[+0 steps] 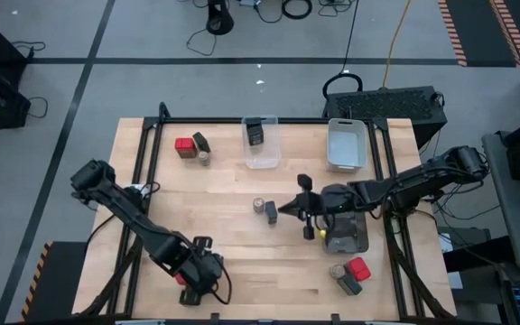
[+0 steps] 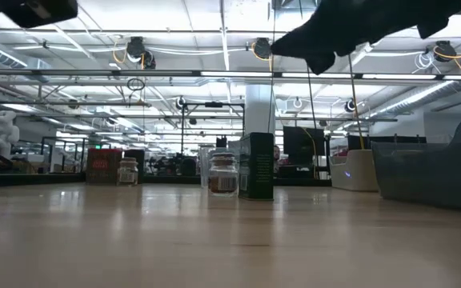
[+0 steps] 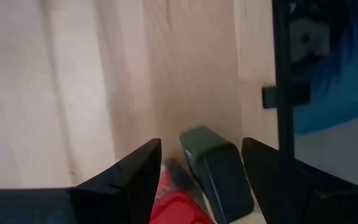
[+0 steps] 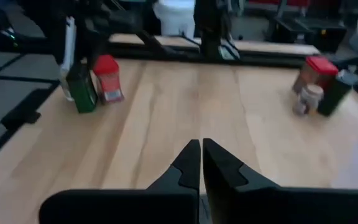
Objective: Sort spices by type
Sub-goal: Put the black seasoning can into the transparent bin
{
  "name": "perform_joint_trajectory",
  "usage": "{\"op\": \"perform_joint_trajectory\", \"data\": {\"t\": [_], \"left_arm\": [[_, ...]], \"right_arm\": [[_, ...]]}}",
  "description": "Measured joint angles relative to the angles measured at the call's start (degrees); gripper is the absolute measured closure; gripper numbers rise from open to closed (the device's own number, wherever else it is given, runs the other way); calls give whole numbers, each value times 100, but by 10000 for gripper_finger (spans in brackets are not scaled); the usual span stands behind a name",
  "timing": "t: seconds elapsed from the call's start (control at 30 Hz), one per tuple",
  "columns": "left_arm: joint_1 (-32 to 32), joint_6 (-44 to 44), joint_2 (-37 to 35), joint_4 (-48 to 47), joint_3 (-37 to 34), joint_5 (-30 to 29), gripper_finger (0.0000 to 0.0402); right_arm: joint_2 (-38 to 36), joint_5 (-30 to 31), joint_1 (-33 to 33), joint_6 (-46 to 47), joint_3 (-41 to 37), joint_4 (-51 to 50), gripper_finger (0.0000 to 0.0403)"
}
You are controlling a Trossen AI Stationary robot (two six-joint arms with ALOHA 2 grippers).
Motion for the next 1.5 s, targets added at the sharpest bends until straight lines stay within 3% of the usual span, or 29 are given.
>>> {"op": "perform_joint_trajectory", "data": {"t": [0.13, 0.4, 0.8, 1.5], "left_arm": [[-1, -60, 57, 142, 0, 27, 171], [-182, -1014, 55, 169, 1, 74, 171], [-489, -1039, 55, 114, 1, -533, 171], [-597, -1041, 516, -109, 1, -414, 171]], "right_arm": [[2, 16, 17, 24, 0, -95, 403], [2, 26, 17, 120, 0, -178, 403], [2, 24, 13, 33, 0, -175, 403], [2, 22, 13, 7, 0, -186, 403]]}}
